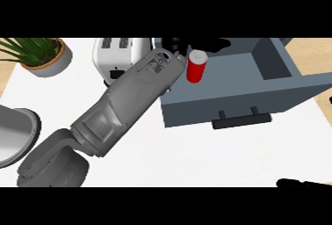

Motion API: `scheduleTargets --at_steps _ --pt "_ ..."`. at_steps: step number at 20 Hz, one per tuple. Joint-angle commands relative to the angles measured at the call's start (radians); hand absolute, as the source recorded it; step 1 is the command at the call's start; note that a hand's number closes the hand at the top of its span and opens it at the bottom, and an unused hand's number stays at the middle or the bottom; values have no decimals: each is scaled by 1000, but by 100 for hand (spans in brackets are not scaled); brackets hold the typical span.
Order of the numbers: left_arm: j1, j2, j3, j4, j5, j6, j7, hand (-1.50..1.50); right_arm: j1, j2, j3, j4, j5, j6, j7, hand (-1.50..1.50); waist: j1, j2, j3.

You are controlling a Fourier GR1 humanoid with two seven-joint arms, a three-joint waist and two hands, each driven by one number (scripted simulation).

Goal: Pick up the can, place it into the drawer and close the drawer

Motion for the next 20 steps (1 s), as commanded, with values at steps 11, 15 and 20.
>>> scheduleTargets --at_steps 11,15,20 --pt "8 0 13 -51 104 51 -82 -150 -40 -118 115 -30 379 -9 -88 -150 48 -11 -1" --pt "-28 0 -2 -58 104 59 -59 -150 -87 -129 233 44 600 -55 -99 -150 75 -13 -1" --pt "-25 0 2 -71 109 47 -21 -150 -147 -153 297 197 784 -113 -120 -150 103 -20 -1"
